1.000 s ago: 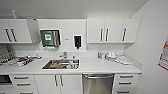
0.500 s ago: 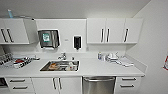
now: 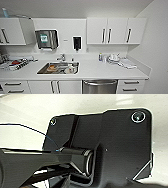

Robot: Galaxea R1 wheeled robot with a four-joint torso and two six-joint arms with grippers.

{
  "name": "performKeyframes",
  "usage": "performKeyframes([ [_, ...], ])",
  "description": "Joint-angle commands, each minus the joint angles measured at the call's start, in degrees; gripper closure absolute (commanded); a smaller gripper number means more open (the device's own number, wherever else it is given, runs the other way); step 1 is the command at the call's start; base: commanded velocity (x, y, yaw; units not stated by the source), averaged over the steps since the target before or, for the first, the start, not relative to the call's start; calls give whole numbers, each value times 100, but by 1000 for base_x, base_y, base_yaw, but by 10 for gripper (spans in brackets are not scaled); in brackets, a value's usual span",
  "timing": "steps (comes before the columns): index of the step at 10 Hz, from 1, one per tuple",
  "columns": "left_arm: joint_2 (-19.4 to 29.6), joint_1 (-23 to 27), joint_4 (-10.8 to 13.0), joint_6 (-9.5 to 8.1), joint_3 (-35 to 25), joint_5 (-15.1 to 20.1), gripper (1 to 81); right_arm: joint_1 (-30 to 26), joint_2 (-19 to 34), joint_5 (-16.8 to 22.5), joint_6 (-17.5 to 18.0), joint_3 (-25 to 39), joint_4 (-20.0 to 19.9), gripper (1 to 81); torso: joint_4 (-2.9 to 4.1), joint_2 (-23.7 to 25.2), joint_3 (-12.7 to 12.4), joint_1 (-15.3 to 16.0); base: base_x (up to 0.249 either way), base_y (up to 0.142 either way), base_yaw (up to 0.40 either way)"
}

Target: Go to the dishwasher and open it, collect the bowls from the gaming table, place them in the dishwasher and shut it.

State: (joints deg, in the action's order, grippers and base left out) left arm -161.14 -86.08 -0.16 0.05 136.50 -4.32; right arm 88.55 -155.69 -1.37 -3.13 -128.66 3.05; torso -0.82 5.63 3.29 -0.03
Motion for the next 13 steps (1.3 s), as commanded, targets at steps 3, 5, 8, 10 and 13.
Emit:
performKeyframes([
  [3, 81, 341, -2, 21, -88, 265, 10, -316, 114, 304, 14, 44, -76, 10, 0, 0, 0, 3, 152, 0, 0],
  [5, 81, 350, 7, 21, -97, 265, 10, -316, 123, 304, 14, 35, -76, 10, 0, 0, 0, 3, 152, 0, 0],
  [8, 81, 342, 7, 21, -97, 265, 10, -316, 123, 304, 14, 35, -76, 10, 0, 0, 0, 3, 152, 0, 0],
  [10, 81, 342, 7, 21, -97, 265, 10, -307, 123, 303, 14, 35, -76, 10, 0, 0, 0, 3, 120, 0, 0],
  [13, 90, 324, 25, 21, -97, 265, 10, -307, 132, 304, 14, 53, -76, 10, 0, -5, 2, 8, 0, 0, 0],
])
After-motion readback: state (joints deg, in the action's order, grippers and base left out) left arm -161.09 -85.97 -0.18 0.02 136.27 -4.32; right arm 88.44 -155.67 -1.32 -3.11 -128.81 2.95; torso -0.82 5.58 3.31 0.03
